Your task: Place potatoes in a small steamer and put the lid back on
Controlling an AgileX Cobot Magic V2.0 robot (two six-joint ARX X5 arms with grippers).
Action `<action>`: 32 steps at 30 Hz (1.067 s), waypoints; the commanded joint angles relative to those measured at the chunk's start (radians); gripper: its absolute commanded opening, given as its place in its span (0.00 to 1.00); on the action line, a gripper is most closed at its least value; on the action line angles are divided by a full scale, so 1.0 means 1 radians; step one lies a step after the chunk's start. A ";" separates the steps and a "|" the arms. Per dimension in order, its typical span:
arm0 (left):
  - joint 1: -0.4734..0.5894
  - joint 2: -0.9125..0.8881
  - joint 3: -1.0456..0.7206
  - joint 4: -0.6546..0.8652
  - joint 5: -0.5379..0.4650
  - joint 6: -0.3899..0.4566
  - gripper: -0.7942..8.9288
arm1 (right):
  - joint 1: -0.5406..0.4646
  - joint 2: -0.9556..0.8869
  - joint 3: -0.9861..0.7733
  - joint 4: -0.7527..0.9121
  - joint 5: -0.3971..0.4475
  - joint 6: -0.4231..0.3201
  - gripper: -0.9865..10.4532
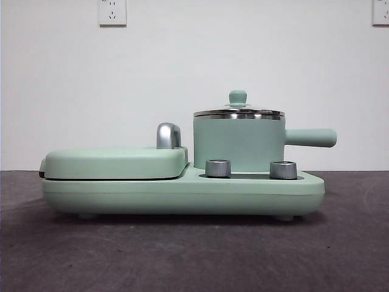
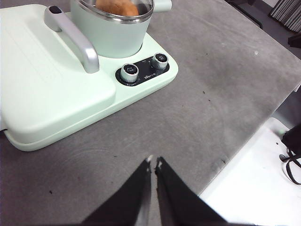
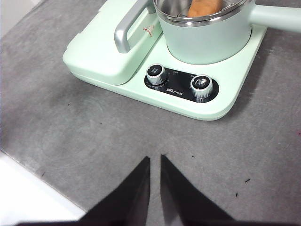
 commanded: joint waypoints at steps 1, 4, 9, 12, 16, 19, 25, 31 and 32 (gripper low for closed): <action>-0.006 0.001 0.008 0.013 0.002 -0.006 0.10 | 0.007 0.004 0.008 0.025 0.004 -0.011 0.11; -0.003 -0.004 0.002 0.023 0.001 -0.006 0.10 | 0.007 0.004 0.008 0.025 0.004 -0.011 0.11; 0.081 -0.084 -0.072 0.089 0.003 -0.005 0.10 | 0.007 0.003 0.008 0.028 0.004 -0.011 0.11; 0.172 -0.163 -0.203 0.237 0.002 -0.005 0.10 | 0.007 0.003 0.008 0.029 0.004 -0.011 0.11; 0.298 -0.283 -0.420 0.456 0.003 -0.016 0.10 | 0.007 0.003 0.008 0.030 0.004 -0.011 0.11; 0.362 -0.367 -0.586 0.617 0.002 -0.016 0.10 | 0.007 0.003 0.008 0.031 0.004 -0.011 0.11; 0.438 -0.499 -0.795 0.716 -0.055 0.031 0.10 | 0.007 0.003 0.008 0.030 0.004 -0.011 0.11; 0.473 -0.511 -0.882 0.721 -0.244 -0.029 0.10 | 0.007 0.003 0.008 0.031 0.004 -0.011 0.11; 0.477 -0.511 -0.882 0.722 -0.258 -0.025 0.10 | 0.007 0.003 0.008 0.031 0.004 -0.011 0.11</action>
